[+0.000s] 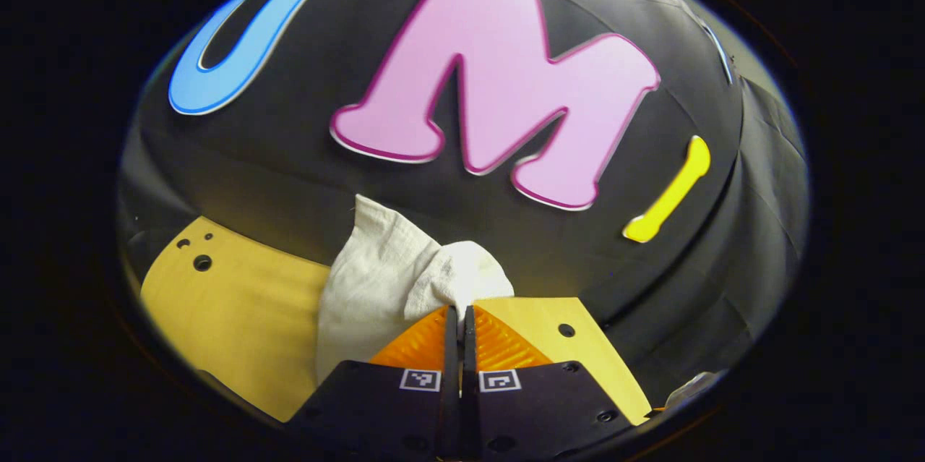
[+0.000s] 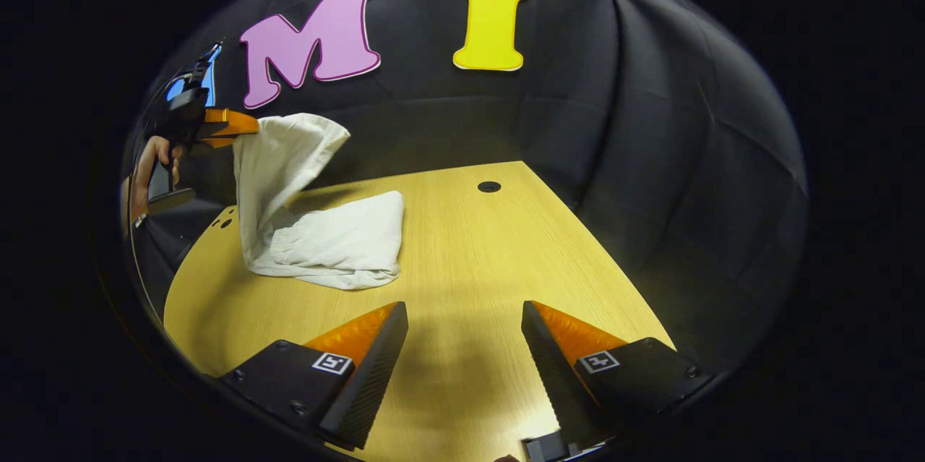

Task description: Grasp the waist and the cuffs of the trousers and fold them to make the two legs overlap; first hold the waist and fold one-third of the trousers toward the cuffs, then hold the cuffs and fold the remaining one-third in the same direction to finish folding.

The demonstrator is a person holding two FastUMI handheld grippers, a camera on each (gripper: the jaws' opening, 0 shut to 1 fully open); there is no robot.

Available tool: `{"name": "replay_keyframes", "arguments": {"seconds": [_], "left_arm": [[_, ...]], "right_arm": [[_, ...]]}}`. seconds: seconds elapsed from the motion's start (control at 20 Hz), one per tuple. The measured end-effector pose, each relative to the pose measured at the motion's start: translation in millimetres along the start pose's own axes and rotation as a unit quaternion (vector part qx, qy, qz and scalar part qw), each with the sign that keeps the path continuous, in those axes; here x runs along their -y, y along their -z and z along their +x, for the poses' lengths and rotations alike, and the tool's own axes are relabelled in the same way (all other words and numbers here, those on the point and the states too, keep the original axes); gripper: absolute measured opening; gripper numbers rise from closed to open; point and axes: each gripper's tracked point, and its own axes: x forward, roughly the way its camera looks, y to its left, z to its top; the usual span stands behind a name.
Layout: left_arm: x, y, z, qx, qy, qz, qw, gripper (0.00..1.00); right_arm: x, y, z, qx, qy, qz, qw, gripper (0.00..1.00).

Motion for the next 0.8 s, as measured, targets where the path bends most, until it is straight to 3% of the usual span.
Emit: {"name": "replay_keyframes", "arguments": {"seconds": [0.25,0.55,0.65,0.75,0.8], "left_arm": [[61,54,14,-0.037,0.027,0.011,0.999,0.05],[82,154,14,-0.126,0.024,0.009,0.992,0.07],[84,164,16,-0.139,0.021,0.001,0.99,0.12],[95,178,7,-0.148,0.037,-0.014,0.988,0.23],[94,179,-2,-0.148,0.044,-0.019,0.988,0.38]], "right_arm": [[23,-2,0,0.0,-0.003,0.009,1.0,0.98],[42,1,-6,-0.004,-0.01,0.011,1.0,0.99],[41,5,-9,-0.004,-0.015,0.008,1.0,0.99],[37,10,-11,-0.006,-0.021,0.005,1.0,0.99],[34,14,-11,-0.009,-0.024,0.006,1.0,0.99]]}}
